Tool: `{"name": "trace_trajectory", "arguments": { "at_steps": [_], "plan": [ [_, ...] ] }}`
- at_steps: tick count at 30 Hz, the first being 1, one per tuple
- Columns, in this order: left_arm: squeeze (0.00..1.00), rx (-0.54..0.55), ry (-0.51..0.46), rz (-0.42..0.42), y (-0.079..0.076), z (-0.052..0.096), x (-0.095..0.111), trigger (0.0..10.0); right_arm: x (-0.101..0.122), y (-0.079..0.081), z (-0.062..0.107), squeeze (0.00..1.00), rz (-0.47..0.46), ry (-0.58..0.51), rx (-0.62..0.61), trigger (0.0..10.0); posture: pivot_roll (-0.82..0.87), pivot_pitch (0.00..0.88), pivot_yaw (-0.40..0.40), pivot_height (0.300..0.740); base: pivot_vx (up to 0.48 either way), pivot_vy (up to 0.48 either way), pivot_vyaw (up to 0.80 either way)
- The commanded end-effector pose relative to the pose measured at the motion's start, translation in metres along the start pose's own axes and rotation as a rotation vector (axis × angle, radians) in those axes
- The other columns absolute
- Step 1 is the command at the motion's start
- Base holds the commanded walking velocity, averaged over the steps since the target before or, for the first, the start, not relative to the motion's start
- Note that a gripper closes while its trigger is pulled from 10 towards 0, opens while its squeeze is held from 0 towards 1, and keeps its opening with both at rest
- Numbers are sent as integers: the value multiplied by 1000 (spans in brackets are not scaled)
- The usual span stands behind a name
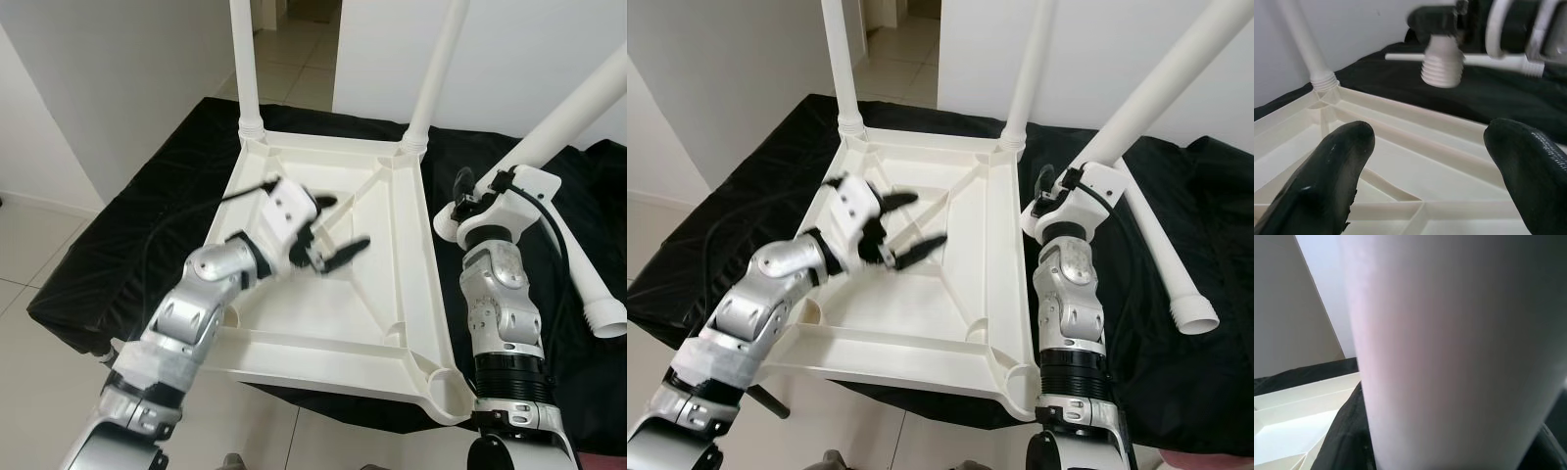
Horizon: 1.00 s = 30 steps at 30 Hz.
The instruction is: Building children table
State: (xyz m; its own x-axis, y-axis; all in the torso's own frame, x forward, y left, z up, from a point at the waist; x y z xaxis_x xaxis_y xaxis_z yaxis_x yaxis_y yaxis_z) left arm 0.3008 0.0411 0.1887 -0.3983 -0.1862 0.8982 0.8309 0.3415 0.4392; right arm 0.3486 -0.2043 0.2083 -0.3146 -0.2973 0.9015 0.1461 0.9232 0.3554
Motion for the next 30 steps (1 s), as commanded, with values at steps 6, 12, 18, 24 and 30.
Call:
{"name": "trace_trajectory", "arguments": {
  "at_steps": [6, 12, 18, 24, 30],
  "plan": [
    [0, -179, 131, -66, -26, 0, -22, 10000, 8, -4, -6, 0, 6, -27, -15, 10000, -72, 0, -11, 740, 0, 0, 0],
    [0, -284, 259, -146, -43, 4, -44, 10000, 10, -4, -7, 0, 14, -32, -15, 10000, -73, 0, -11, 740, 0, 0, 0],
    [0, -300, 293, -171, -46, 3, -50, 10000, 10, -4, -7, 0, 19, -28, -14, 10000, -79, 0, -13, 740, 0, 0, 0],
    [0, -249, 352, -248, -40, -5, -60, 10000, 9, -5, -7, 0, 26, -21, -14, 10000, -87, 0, -8, 740, 0, 0, 0],
    [0, -8, 402, -258, -8, -24, -63, 10000, 8, -6, -5, 0, 28, -15, -16, 10000, -93, 0, -4, 740, 0, 0, 0]
  ]
}}
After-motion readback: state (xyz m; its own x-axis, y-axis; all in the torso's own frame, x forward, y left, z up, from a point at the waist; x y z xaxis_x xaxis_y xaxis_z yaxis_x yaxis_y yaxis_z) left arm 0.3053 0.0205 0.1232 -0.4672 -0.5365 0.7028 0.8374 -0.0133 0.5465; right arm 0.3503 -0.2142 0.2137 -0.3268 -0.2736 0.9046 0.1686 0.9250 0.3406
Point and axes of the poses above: a point about 5 cm out from each wrist's last joint towards the gripper, its own z axis pointing back from the gripper into the wrist, its own x axis along the axis of the wrist's last joint, y = z × x, the point moved 2 cm from there along -z, pointing out of the wrist towards the gripper, and after that the axes turned 9 degrees about -z, right-handed, at the moved point
